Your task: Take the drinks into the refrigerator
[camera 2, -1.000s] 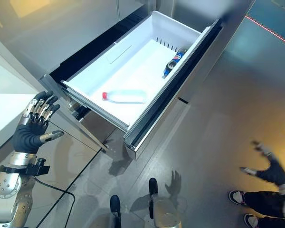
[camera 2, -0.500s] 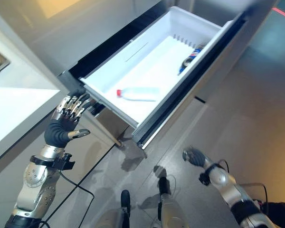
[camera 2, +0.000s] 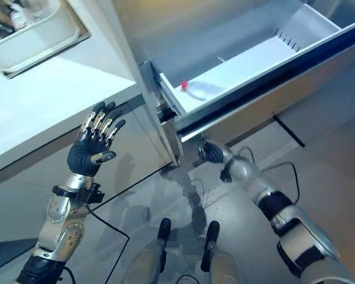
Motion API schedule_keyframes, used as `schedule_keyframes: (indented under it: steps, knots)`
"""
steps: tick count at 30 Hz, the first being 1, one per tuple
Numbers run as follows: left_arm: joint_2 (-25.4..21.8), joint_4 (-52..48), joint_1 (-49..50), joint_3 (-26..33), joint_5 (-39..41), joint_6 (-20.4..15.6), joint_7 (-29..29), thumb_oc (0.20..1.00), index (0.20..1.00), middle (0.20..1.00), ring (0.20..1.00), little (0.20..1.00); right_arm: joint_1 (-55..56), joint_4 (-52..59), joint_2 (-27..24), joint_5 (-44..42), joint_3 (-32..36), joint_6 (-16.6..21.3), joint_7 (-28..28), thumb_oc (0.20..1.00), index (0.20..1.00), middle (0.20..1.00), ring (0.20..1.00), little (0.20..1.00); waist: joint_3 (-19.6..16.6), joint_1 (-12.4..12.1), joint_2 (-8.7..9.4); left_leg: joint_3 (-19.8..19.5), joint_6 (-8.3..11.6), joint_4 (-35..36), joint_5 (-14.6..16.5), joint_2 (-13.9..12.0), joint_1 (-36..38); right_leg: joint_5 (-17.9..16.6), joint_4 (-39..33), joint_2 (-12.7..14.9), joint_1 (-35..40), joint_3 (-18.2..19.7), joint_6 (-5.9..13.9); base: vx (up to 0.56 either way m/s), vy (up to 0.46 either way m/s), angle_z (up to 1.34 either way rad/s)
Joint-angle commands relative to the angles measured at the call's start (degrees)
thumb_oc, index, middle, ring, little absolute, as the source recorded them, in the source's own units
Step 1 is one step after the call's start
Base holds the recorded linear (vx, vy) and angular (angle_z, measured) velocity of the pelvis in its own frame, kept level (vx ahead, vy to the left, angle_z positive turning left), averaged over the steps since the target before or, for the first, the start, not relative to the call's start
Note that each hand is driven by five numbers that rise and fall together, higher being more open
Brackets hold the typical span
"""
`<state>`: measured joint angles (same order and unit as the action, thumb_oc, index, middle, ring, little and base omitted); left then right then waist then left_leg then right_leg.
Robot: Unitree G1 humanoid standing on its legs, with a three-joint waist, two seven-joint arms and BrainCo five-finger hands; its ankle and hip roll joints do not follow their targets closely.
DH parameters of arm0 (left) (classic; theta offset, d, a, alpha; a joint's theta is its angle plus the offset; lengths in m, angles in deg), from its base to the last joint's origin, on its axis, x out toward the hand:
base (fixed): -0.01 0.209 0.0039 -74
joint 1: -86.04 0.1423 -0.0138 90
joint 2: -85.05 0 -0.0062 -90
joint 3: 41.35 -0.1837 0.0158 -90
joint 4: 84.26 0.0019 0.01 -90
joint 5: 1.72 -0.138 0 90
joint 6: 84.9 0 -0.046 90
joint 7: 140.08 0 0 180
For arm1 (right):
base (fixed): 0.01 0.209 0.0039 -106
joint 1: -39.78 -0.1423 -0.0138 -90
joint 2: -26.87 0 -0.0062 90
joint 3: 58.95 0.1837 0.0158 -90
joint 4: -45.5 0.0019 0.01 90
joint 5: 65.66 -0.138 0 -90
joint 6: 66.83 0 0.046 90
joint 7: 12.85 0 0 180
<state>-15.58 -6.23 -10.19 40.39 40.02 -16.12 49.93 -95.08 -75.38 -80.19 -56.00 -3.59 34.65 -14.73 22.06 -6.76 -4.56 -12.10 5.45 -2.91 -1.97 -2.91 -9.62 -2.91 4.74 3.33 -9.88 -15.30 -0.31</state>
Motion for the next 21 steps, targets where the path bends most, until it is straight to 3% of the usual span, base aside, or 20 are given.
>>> schedule_keyframes:
  steps: [1, 4, 10, 21]
  knots:
    - [-1.0, -2.5, -2.3, -2.9, 4.3, -3.1, 2.4, 1.0, 1.0, 1.0, 1.0, 1.0, -13.5, 8.6, 5.0, -5.4, 1.1, 6.5, 5.2, 0.2, 0.2, 0.2, 0.2, 0.2, -1.8, -3.6, 3.91, 1.2, -5.22, -2.9, 4.0, 7.0, 2.2, 8.5, 6.6, 3.5, 1.8, 0.6, 3.93, -0.01, -0.028, 0.44]
    - [-0.8, -2.3, -3.0, -3.6, 3.0, -3.3, 2.1, 1.0, 1.0, 1.0, 1.0, 1.0, -12.0, 12.5, 5.4, -7.0, 2.8, 7.2, 5.4, 0.2, 0.2, 0.2, 0.2, 0.2, -2.1, -4.2, 3.94, 0.0, -5.26, -2.7, 3.7, 7.2, 2.0, 8.7, 6.4, 3.8, 2.3, -1.1, 3.9, 0.0, 0.002, 0.35]
    - [-1.4, -3.4, -2.0, -2.8, 2.2, -3.3, 2.0, 1.0, 1.0, 1.0, 1.0, 1.0, -9.3, 14.4, 5.2, -6.5, 1.0, 7.0, 2.7, 0.2, 0.2, 0.2, 0.2, 0.2, -2.2, -4.1, 4.49, 0.5, -5.7, -2.7, 4.1, 7.3, 2.1, 8.3, 6.2, 3.8, 2.1, -0.2, 4.05, 0.0, 0.04, 0.31]
    - [-0.7, -4.8, 1.3, -0.3, -1.1, -3.8, 1.3, 1.0, 1.0, 1.0, 1.0, 1.0, 7.5, 13.8, 2.3, -5.3, 1.3, 6.7, -1.5, 0.2, 0.2, 0.2, 0.2, 0.2, -1.6, 0.2, 4.29, 3.7, -6.07, -3.1, 4.8, 7.2, 1.9, 7.3, 6.0, 3.8, 0.8, 3.2, 4.5, -0.02, 0.056, -0.15]
